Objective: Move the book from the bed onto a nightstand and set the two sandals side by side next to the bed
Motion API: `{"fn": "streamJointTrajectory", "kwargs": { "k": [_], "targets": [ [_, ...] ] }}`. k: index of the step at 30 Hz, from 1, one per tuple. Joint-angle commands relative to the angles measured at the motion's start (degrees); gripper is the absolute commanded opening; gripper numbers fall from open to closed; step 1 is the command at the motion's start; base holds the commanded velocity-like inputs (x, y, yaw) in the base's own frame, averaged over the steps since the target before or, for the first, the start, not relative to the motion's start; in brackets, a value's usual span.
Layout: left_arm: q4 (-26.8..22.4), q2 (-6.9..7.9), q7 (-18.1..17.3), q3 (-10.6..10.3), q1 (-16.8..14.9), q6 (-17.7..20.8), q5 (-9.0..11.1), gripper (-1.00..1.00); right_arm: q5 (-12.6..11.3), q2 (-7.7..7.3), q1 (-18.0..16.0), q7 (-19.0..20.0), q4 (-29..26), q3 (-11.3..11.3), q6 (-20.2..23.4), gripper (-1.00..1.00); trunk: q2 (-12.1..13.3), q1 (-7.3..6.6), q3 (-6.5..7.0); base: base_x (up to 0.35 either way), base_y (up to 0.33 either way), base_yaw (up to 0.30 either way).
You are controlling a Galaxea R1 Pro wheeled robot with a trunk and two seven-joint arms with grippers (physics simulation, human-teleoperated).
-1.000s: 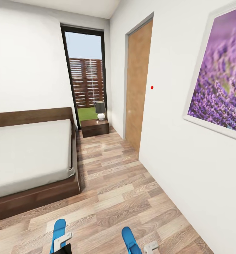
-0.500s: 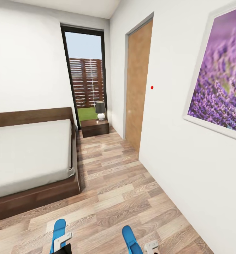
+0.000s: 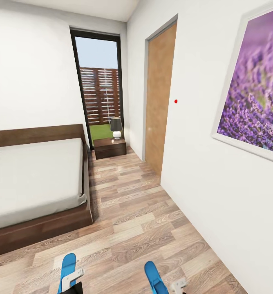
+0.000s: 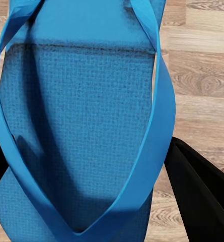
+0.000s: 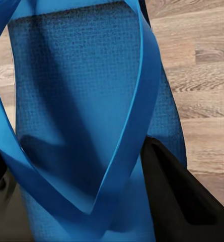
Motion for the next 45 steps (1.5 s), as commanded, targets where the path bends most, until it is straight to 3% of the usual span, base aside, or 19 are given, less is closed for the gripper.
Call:
{"fn": "streamJointTrajectory", "kwargs": {
  "k": [1, 11, 25, 45],
  "targets": [
    [0.02, -0.03, 0.08, 0.20, -0.05, -0.19, 0.06, -1.00, 0.10, -0.22, -0.02, 0.26, -0.16, 0.05, 0.42, -1.00, -0.13, 0.04, -0.13, 0.000, 0.000, 0.000],
    [0.03, -0.03, 0.08, 0.21, -0.05, -0.19, 0.06, -1.00, 0.13, -1.84, -0.02, 3.04, -0.16, -1.68, 0.46, -1.00, -0.13, 0.04, -0.13, 0.000, 0.000, 0.000],
    [0.04, 0.04, -0.41, 0.14, -0.05, -0.20, 0.02, -1.00, 0.15, -2.49, -0.02, 3.29, -0.08, -2.10, 0.58, -1.00, -0.13, 0.04, -0.13, 0.015, 0.009, 0.000],
    [0.04, 0.06, -0.67, 0.12, -0.05, -0.28, -0.01, -1.00, 0.31, -2.54, -0.02, 3.30, -0.07, -1.99, 0.60, -1.00, -0.13, 0.04, -0.13, 0.210, 0.051, 0.000]
  ]
}}
